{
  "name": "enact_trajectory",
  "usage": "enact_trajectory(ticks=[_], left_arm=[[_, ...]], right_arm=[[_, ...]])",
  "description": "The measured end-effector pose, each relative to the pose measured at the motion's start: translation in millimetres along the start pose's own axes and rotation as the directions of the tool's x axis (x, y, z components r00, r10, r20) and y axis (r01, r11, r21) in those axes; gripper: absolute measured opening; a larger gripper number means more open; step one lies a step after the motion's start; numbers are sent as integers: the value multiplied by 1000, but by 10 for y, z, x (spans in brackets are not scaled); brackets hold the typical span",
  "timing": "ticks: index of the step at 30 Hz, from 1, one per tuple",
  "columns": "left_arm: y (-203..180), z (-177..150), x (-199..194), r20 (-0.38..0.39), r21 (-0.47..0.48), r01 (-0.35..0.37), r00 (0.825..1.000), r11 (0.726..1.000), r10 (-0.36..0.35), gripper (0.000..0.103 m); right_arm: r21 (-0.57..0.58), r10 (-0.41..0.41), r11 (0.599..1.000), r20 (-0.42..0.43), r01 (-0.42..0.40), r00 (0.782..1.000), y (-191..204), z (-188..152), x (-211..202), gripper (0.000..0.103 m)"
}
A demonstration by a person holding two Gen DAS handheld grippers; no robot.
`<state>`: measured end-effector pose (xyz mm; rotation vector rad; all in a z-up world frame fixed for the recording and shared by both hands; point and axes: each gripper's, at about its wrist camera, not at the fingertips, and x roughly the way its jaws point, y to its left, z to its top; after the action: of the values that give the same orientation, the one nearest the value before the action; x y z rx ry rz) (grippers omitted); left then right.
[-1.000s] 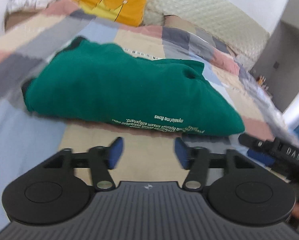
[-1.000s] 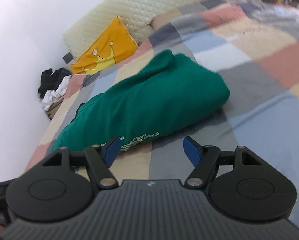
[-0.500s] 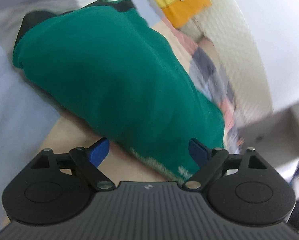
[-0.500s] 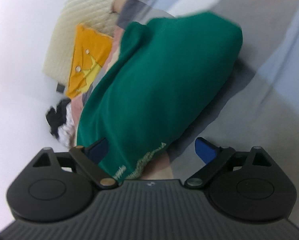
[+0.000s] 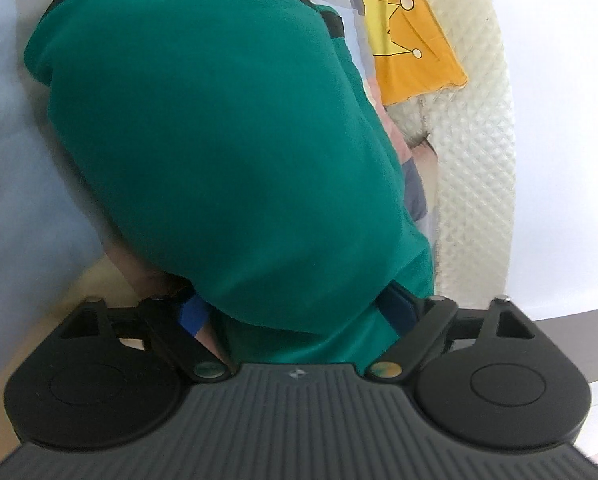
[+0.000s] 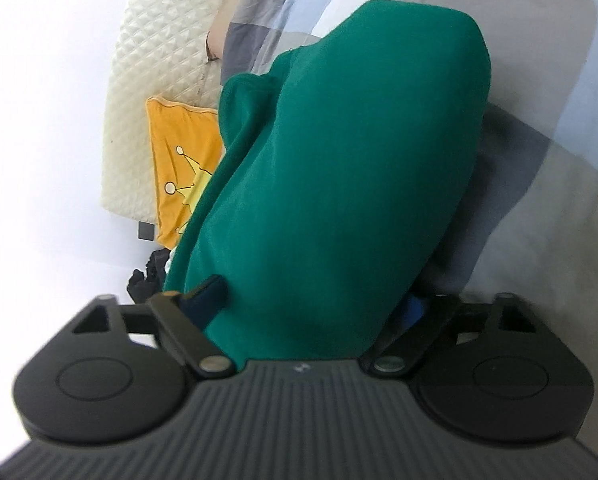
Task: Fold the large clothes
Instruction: 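Grasp the folded hoodie edge with both tools and roll it over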
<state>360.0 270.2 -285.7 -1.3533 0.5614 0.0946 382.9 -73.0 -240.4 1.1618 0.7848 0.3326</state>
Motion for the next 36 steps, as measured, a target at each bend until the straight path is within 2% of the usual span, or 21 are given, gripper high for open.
enact_trajectory(ticks=[3, 5, 7, 10, 15, 19, 24, 28, 34, 36], left_arm=[[-104, -5, 11, 31, 58, -26, 999, 998, 25, 61], [-176, -4, 8, 49, 99, -38, 998, 994, 34, 50], [-266, -25, 6, 63, 131, -45, 997, 990, 37, 43], [-379, -38, -45, 88, 181, -61, 995, 982, 45, 37], [-643, -183, -225, 176, 257, -39, 984, 966, -7, 31], [-718, -235, -536, 192, 284, -28, 981, 958, -29, 28], [-649, -448, -948, 174, 308, -40, 985, 951, -15, 24], [-694, -724, -1371, 160, 372, -53, 987, 927, -7, 21], [-674, -1151, -1919, 145, 454, -73, 989, 888, 8, 19], [-580, -1347, -2196, 133, 448, -67, 991, 891, 8, 18]], right_arm=[[-12, 23, 1000, 19, -23, 1000, -12, -61, -3, 80], [-39, 10, 999, 25, -9, 1000, 14, -95, -34, 70], [-61, -4, 998, 28, 6, 1000, 74, -104, -89, 50], [-94, 0, 996, 34, 3, 999, 159, -110, -184, 39], [-148, 83, 986, 40, -76, 996, 379, -203, -410, 34], [-185, 111, 977, 33, -103, 993, 523, -319, -696, 33], [-192, 86, 978, 15, -81, 996, 546, -495, -1156, 32], [-186, 84, 979, 28, -77, 996, 531, -636, -1573, 32], [-252, 58, 967, 51, -43, 997, 617, -905, -2283, 32], [-290, 24, 957, 55, -7, 998, 636, -1027, -2520, 32]])
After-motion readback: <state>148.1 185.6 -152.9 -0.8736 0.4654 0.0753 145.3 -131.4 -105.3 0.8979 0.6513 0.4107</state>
